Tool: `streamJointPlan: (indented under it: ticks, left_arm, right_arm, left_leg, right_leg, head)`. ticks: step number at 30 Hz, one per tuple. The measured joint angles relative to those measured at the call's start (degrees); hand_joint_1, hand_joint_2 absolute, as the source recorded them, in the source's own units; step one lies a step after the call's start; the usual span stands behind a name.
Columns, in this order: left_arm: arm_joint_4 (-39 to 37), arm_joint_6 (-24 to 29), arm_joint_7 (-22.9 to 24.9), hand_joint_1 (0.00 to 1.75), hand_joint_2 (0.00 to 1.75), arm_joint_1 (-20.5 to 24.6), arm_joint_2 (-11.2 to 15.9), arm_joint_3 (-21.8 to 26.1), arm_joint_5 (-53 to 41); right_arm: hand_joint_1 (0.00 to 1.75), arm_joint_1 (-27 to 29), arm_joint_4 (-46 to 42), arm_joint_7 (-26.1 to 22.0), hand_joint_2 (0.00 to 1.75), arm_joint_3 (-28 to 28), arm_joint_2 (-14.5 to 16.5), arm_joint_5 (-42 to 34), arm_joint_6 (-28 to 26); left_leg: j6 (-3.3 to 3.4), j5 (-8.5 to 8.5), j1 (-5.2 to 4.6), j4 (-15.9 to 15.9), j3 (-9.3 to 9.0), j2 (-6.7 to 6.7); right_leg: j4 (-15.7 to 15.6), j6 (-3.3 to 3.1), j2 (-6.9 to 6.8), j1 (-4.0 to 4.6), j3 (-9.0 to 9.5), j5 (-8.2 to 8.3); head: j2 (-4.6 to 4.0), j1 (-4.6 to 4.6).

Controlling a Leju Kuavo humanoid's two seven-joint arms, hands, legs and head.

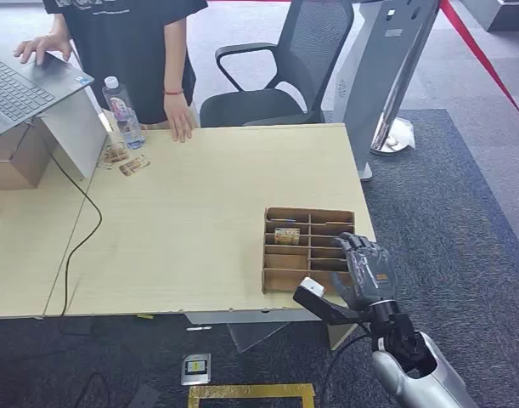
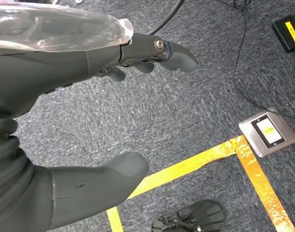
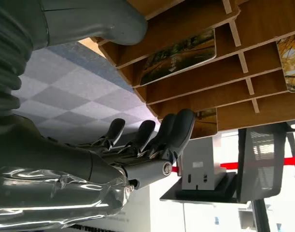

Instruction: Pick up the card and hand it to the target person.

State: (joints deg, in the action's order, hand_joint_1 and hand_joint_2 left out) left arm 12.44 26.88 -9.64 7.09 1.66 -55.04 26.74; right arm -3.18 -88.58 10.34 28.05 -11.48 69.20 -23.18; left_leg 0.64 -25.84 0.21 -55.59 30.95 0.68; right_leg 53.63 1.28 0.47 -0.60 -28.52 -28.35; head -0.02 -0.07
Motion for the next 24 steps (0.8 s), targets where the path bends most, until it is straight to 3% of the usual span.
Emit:
streamJointPlan:
  ticks: [15,17,20,21,24]
  left_arm:
    - [0.0,-0.5,0.7,0.00,1.75,0.5,-0.3,0.0,-0.6]
    - [0.0,-0.6,0.8,0.00,1.75,0.5,-0.3,0.0,-0.7]
    - [0.0,-0.6,0.8,0.00,1.75,0.6,-0.3,0.0,-0.7]
    - [0.0,-0.6,0.8,0.00,1.75,0.6,-0.3,0.0,-0.7]
    - [0.0,-0.7,0.8,0.00,1.75,0.7,-0.3,0.0,-0.7]
  right_arm:
    - [0.77,-1.3,2.8,1.7,1.75,0.4,0.2,4.1,1.6]
    - [0.97,-1.5,3.3,1.8,1.75,0.4,0.3,4.6,1.7]
    - [1.61,-1.9,3.9,2.0,1.75,0.4,0.4,5.3,2.1]
    - [1.71,-2.1,4.1,2.0,1.75,0.4,0.4,5.5,2.3]
    - [1.75,-2.7,4.6,2.1,1.75,0.3,0.5,5.7,2.5]
  left_leg:
    - [0.00,0.00,0.00,0.0,0.00,0.00]
    - [0.00,0.00,0.00,0.0,0.00,0.00]
    - [0.00,0.00,0.00,0.0,-0.01,0.00]
    - [0.00,0.00,0.00,0.0,-0.01,0.00]
    - [0.00,0.00,0.00,0.0,-0.01,0.00]
  right_leg:
    - [0.0,0.00,0.00,0.00,0.00,0.00]
    - [0.0,0.00,0.00,0.00,0.00,0.00]
    - [0.0,0.00,0.00,0.00,0.00,0.00]
    - [0.0,0.00,0.00,0.00,0.00,0.00]
    - [0.0,0.00,0.01,0.00,0.00,0.00]
  head:
    - [0.00,0.00]
    - [0.00,0.00]
    - [0.00,0.00]
    - [0.00,0.00]
    - [0.00,0.00]
